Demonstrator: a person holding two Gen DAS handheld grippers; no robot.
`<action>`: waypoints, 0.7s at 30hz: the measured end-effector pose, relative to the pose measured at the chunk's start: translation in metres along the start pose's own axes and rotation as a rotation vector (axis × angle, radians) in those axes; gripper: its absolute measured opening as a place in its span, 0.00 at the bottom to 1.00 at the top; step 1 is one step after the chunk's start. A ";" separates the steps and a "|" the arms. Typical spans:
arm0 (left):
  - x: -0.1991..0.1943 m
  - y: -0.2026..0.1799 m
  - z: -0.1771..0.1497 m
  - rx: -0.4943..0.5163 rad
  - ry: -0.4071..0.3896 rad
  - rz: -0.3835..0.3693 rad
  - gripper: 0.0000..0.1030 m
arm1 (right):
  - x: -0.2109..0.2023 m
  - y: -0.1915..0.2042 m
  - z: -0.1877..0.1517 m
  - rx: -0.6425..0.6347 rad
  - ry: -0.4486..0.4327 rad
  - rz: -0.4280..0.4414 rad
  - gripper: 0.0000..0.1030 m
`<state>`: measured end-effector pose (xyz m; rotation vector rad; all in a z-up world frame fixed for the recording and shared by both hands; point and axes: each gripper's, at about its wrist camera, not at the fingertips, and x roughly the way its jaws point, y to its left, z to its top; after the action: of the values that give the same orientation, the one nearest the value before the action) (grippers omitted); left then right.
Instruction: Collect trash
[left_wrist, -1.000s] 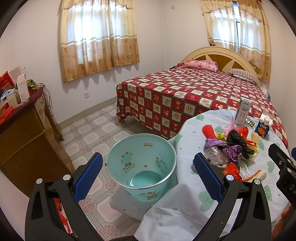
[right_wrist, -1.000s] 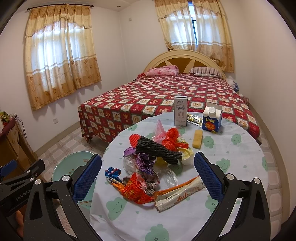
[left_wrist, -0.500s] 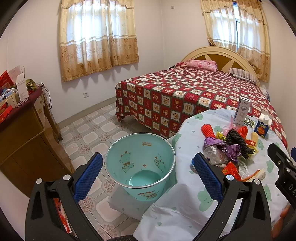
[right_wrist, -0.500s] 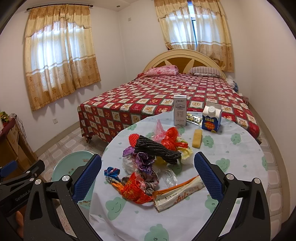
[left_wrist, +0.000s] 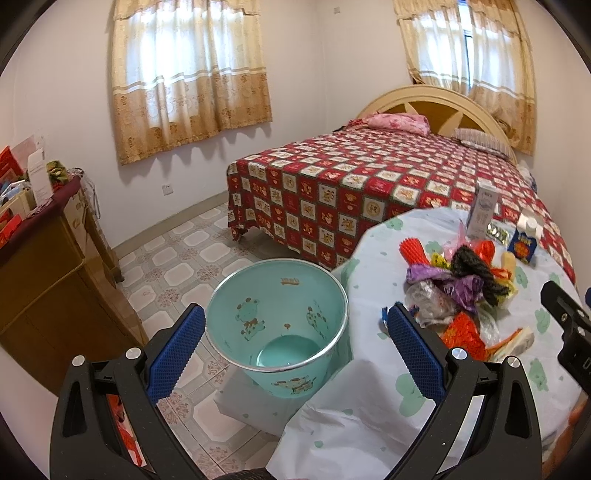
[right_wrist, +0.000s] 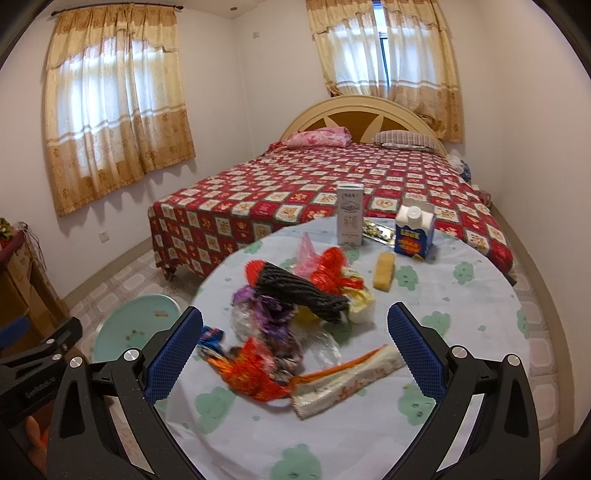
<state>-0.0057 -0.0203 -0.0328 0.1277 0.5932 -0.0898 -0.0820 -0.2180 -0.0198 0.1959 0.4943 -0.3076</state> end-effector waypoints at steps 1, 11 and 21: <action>0.003 0.000 -0.002 0.006 0.006 -0.006 0.94 | 0.002 -0.004 -0.003 -0.006 0.007 -0.011 0.96; 0.040 -0.031 -0.038 0.072 0.106 -0.112 0.94 | 0.035 -0.082 -0.055 0.041 0.168 -0.149 0.92; 0.060 -0.072 -0.043 0.134 0.159 -0.214 0.94 | 0.087 -0.096 -0.064 0.117 0.339 -0.085 0.83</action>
<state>0.0112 -0.0879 -0.1084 0.2028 0.7585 -0.3295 -0.0694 -0.3125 -0.1280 0.3438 0.8218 -0.3889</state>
